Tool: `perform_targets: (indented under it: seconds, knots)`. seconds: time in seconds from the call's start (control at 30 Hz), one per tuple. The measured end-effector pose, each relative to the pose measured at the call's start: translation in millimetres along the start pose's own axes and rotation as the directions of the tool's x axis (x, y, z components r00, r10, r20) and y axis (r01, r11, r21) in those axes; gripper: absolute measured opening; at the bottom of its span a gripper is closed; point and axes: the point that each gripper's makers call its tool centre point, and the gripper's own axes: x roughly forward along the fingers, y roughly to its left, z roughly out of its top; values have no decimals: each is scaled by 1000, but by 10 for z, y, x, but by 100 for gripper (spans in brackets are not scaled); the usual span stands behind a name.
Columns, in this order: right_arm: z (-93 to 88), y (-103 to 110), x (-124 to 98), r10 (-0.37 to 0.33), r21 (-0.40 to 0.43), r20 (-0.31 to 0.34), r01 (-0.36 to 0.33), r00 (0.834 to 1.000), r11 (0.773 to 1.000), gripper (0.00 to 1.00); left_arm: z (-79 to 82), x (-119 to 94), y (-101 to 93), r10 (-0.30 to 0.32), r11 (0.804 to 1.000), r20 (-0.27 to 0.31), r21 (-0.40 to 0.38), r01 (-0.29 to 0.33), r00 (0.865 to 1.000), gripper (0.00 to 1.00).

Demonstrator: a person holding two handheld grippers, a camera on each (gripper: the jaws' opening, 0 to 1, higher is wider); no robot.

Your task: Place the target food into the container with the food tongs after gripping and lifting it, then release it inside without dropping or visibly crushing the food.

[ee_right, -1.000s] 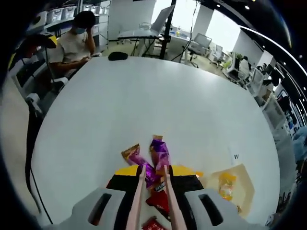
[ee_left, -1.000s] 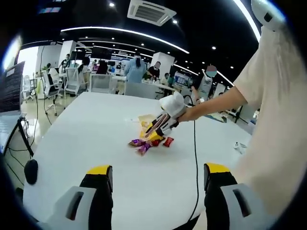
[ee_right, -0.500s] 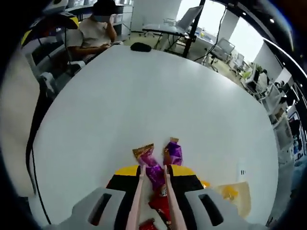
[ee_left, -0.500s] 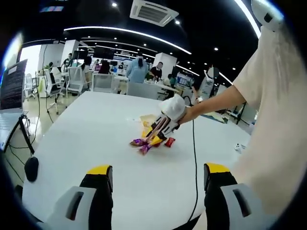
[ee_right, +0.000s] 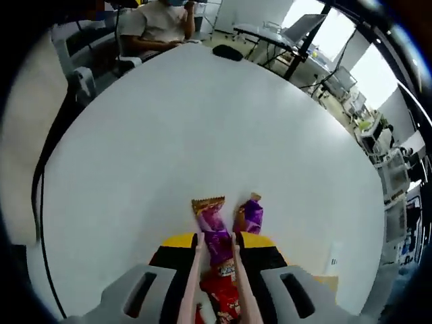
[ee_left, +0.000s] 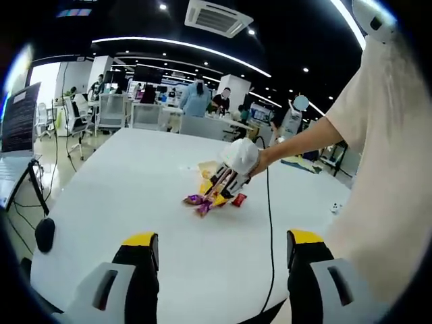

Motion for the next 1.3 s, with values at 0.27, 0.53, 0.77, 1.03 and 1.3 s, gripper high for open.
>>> perform_targets:
  seconds: [0.27, 0.53, 0.77, 1.03, 1.3]
  knots:
    - [36, 1, 28, 14, -35, -9, -14, 1000, 999, 23, -15, -22, -3, 4, 1000, -2, -2, -4, 1000, 77]
    - [2, 29, 80, 42, -61, -30, -43, 999, 997, 23, -18, -52, 21, 11, 1000, 1, -6, -11, 1000, 77]
    - [-27, 68, 145, 71, -76, -55, -75, 996, 994, 23, -46, -70, 40, 16, 1000, -1, -12, -16, 1000, 77]
    - [1, 63, 157, 76, -30, -36, -77, 996, 997, 23, -67, -68, 44, 20, 1000, -2, -20, -20, 1000, 77]
    - [7, 40, 163, 76, 47, -5, -75, 997, 996, 23, -41, -42, 61, 23, 1000, 3, -20, -23, 1000, 78]
